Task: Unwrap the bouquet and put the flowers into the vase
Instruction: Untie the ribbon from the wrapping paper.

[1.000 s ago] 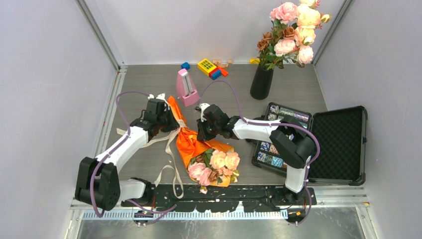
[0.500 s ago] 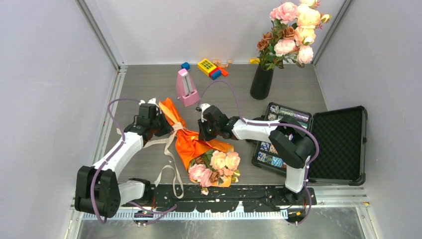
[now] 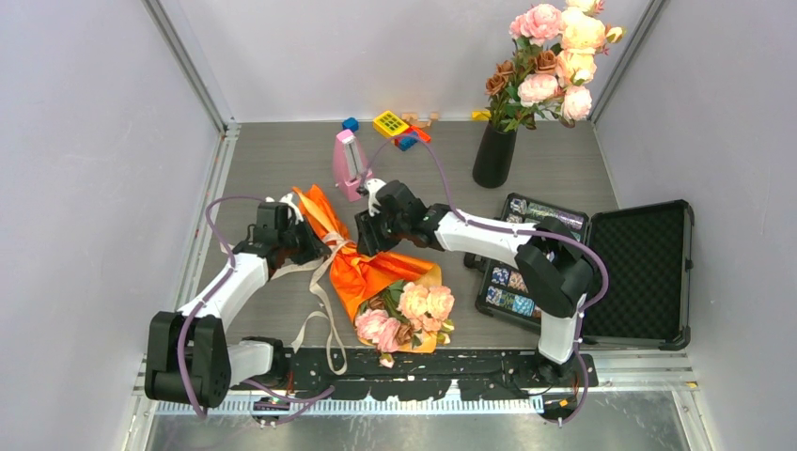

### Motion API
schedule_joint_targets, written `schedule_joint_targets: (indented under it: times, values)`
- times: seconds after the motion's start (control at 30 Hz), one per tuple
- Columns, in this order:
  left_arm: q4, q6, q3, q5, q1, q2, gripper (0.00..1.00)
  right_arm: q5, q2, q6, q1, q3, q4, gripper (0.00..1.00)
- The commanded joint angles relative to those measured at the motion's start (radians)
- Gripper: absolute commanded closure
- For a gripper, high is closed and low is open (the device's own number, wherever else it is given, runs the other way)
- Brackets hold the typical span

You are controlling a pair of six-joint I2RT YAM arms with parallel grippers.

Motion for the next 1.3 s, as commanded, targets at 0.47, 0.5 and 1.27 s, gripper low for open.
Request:
schedule_joint_targets:
  times: [0.47, 0.5, 1.27]
  values:
    - [0.043, -0.001, -0.011, 0.036, 0.016, -0.012, 1.00, -0.157, 0.175, -0.157, 0.021, 0.291, -0.077, 0.41]
    - [0.042, -0.001, -0.012, 0.036, 0.016, -0.012, 1.00, -0.157, 0.179, -0.154, 0.021, 0.293, -0.074, 0.43]
    - [0.012, 0.012, -0.002, 0.039, 0.035, -0.014, 1.00, -0.141, 0.244, -0.160, 0.008, 0.358, -0.072, 0.52]
